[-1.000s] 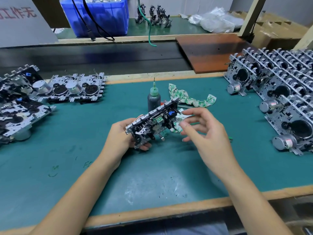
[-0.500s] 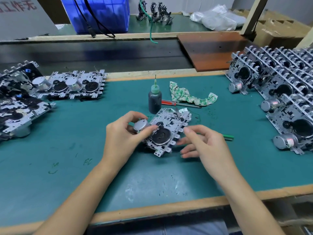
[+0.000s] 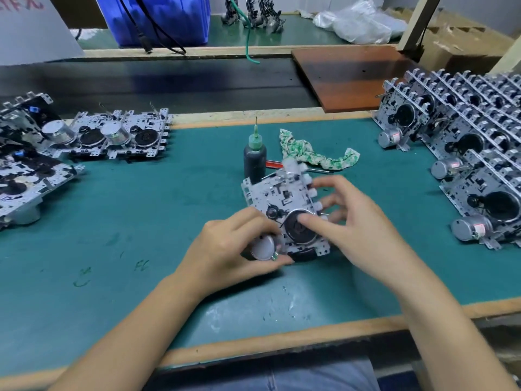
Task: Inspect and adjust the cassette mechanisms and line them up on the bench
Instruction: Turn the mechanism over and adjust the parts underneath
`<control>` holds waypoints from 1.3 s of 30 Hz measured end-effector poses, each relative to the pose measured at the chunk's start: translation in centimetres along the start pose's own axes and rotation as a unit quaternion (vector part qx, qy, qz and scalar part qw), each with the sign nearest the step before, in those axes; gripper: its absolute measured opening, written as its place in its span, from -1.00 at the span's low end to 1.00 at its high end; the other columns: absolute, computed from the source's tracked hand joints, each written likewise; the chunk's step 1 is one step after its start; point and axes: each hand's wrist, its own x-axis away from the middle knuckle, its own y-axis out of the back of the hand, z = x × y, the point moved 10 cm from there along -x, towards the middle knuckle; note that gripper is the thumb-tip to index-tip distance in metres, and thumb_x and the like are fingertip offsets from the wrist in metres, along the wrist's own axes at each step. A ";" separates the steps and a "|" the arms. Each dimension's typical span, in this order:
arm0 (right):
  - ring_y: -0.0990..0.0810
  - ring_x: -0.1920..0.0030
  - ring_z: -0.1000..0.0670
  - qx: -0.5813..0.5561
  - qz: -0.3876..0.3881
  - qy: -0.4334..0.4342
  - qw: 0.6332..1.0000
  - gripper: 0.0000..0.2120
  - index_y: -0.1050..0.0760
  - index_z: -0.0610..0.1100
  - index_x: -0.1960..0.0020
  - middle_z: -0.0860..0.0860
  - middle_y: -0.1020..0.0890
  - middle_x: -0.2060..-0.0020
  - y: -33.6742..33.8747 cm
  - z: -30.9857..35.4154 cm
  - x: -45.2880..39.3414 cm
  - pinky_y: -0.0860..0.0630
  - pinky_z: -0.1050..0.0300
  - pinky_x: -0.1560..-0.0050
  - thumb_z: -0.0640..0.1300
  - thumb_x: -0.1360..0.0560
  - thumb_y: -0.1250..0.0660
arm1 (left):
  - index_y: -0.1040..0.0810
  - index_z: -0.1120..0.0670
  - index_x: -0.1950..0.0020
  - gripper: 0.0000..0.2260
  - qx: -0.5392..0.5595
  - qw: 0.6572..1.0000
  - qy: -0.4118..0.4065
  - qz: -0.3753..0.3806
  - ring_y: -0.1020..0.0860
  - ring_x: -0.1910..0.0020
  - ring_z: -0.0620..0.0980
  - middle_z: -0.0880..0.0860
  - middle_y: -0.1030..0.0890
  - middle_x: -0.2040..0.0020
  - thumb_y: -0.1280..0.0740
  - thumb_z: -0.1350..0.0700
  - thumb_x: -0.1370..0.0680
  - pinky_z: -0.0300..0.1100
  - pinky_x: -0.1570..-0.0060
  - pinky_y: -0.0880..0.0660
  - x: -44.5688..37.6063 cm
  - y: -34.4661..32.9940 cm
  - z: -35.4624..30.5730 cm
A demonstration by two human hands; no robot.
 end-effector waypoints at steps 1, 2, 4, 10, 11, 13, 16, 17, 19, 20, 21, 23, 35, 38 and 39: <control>-0.53 0.23 0.08 0.079 0.010 0.041 0.996 -0.66 -0.37 0.22 -0.04 0.18 -0.52 0.20 0.2 1.6 -0.1 -0.46 0.04 0.11 0.20 -0.30 -0.33 | -0.56 0.11 0.06 -0.70 -0.040 0.998 -0.040 0.004 -0.50 0.35 -0.09 -0.01 -0.57 0.25 -0.46 -0.10 -0.42 -0.21 0.45 -0.46 0.1 -0.4 -1.1; -0.53 0.16 0.08 0.156 0.023 0.086 0.984 -0.68 -0.35 0.24 -0.08 0.20 -0.51 0.19 0.0 3.2 0.0 -0.44 0.06 0.10 0.19 -0.35 -0.32 | -0.52 0.09 0.04 -0.68 -0.075 0.994 -0.077 0.009 -0.49 0.38 -0.07 0.00 -0.56 0.28 -0.44 -0.13 -0.43 -0.19 0.49 -0.44 0.1 -0.8 -2.2; -0.48 0.01 0.04 0.266 0.052 0.168 0.948 -0.67 -0.30 0.24 -0.15 0.21 -0.50 0.10 -1.2 6.0 0.3 -0.43 0.02 0.04 0.07 -0.45 -0.34 | -0.44 0.08 0.00 -0.64 -0.115 0.984 -0.137 0.012 -0.50 0.43 -0.04 0.01 -0.56 0.32 -0.40 -0.17 -0.47 -0.18 0.56 -0.40 0.2 -1.1 -3.7; -0.42 -0.13 0.07 0.356 0.108 0.284 0.884 -0.62 -0.35 0.21 -0.26 0.22 -0.50 -0.09 -3.4 8.4 1.3 -0.46 0.01 -0.01 -0.05 -0.50 -0.33 | -0.49 0.09 0.13 -0.80 -0.120 0.940 -0.302 -0.101 -0.45 0.44 -0.03 0.03 -0.54 0.23 -0.26 -0.03 -0.54 -0.24 0.55 -0.33 2.9 0.2 -10.1; -0.43 -0.12 0.07 0.326 0.112 0.283 0.895 -0.61 -0.39 0.18 -0.26 0.21 -0.52 -0.08 -3.2 8.2 1.3 -0.47 -0.01 -0.01 -0.07 -0.48 -0.37 | -0.49 0.07 0.12 -0.81 -0.120 0.936 -0.307 -0.119 -0.48 0.36 -0.03 0.04 -0.51 0.18 -0.24 -0.02 -0.55 -0.23 0.48 -0.39 3.0 0.5 -10.3; -0.46 -0.13 0.06 0.261 0.116 0.275 0.918 -0.54 -0.42 0.11 -0.25 0.17 -0.52 -0.10 -2.7 7.6 1.2 -0.49 -0.05 -0.04 -0.10 -0.40 -0.45 | -0.50 0.05 0.08 -0.83 -0.131 0.940 -0.273 -0.155 -0.51 0.20 -0.02 0.04 -0.53 0.10 -0.20 -0.01 -0.58 -0.24 0.23 -0.46 2.4 1.8 -9.1; -0.43 -0.15 0.09 0.232 0.110 0.226 0.940 -0.48 -0.38 0.13 -0.24 0.16 -0.47 -0.12 -2.0 5.8 0.4 -0.47 -0.02 -0.08 0.02 -0.33 -0.46 | -0.49 0.05 0.01 -0.82 -0.136 0.960 -0.136 -0.203 -0.49 0.10 0.00 0.00 -0.52 0.02 -0.17 -0.02 -0.62 -0.17 -0.03 -0.36 1.1 4.7 -5.0; -0.43 -0.13 0.12 0.237 0.110 0.207 0.943 -0.50 -0.38 0.15 -0.22 0.18 -0.47 -0.09 -2.0 5.1 0.1 -0.46 0.02 -0.08 0.08 -0.32 -0.44 | -0.49 0.05 0.00 -0.82 -0.133 0.965 -0.095 -0.206 -0.48 0.09 0.01 -0.01 -0.52 0.01 -0.18 -0.03 -0.62 -0.15 -0.05 -0.35 0.8 5.2 -3.9; -0.45 -0.05 0.16 0.216 0.112 0.190 0.951 -0.58 -0.43 0.12 -0.14 0.19 -0.51 0.00 -2.0 4.2 -0.2 -0.42 0.15 -0.07 0.11 -0.31 -0.42 | -0.49 0.05 -0.04 -0.81 -0.120 0.973 -0.037 -0.194 -0.48 0.05 0.03 -0.01 -0.51 -0.02 -0.21 -0.05 -0.61 -0.15 -0.10 -0.33 0.2 5.5 -2.4; -0.46 0.00 0.17 0.189 0.113 0.189 0.957 -0.63 -0.47 0.09 -0.08 0.20 -0.53 0.05 -2.1 4.2 -0.3 -0.40 0.23 -0.06 0.08 -0.31 -0.44 | -0.50 0.05 -0.06 -0.81 -0.110 0.978 -0.018 -0.178 -0.49 0.02 0.03 -0.02 -0.52 -0.03 -0.23 -0.05 -0.61 -0.14 -0.11 -0.33 -0.2 5.3 -1.9; -0.47 0.04 0.18 0.163 0.116 0.190 0.961 -0.69 -0.50 0.06 -0.03 0.22 -0.55 0.08 -2.2 4.2 -0.2 -0.38 0.29 -0.04 0.04 -0.32 -0.46 | -0.51 0.05 -0.07 -0.80 -0.100 0.982 -0.005 -0.158 -0.49 0.01 0.03 -0.02 -0.54 -0.04 -0.25 -0.06 -0.60 -0.13 -0.12 -0.32 -0.6 5.0 -1.5; -0.47 0.05 0.18 0.132 0.126 0.187 0.965 -0.74 -0.49 0.09 0.05 0.23 -0.56 0.12 -2.5 4.2 -0.2 -0.37 0.30 -0.04 0.01 -0.31 -0.47 | -0.59 0.07 -0.04 -0.78 -0.083 0.990 0.005 -0.113 -0.49 0.01 0.03 0.00 -0.60 0.00 -0.29 -0.05 -0.58 -0.12 -0.11 -0.34 -1.2 4.2 -1.1; -0.49 0.07 0.20 0.090 0.106 0.169 0.976 -0.69 -0.47 0.18 0.13 0.18 -0.57 0.14 -1.8 3.1 -0.6 -0.38 0.31 0.00 -0.03 -0.25 -0.55 | -0.70 0.14 0.08 -0.89 -0.021 0.998 0.032 -0.040 -0.44 0.24 -0.04 0.02 -0.62 0.21 -0.41 0.14 -0.48 -0.36 0.13 -0.34 -2.8 3.5 -1.4; -0.48 0.10 0.21 0.083 0.105 0.175 0.975 -0.69 -0.47 0.18 0.17 0.17 -0.57 0.16 -1.8 3.4 -0.7 -0.39 0.27 0.01 -0.04 -0.24 -0.56 | -0.70 0.11 0.08 -0.89 0.014 0.997 0.073 -0.037 -0.44 0.23 -0.07 -0.02 -0.59 0.23 -0.44 0.11 -0.47 -0.40 0.14 -0.34 -2.6 3.3 -0.9; -0.48 0.11 0.23 0.086 0.107 0.178 0.974 -0.68 -0.47 0.20 0.18 0.17 -0.58 0.17 -1.8 3.5 -0.8 -0.39 0.27 0.02 -0.03 -0.23 -0.56 | -0.69 0.09 0.07 -0.90 0.038 0.994 0.091 -0.038 -0.45 0.23 -0.07 -0.03 -0.58 0.23 -0.44 0.11 -0.46 -0.40 0.14 -0.35 -2.5 3.3 -0.6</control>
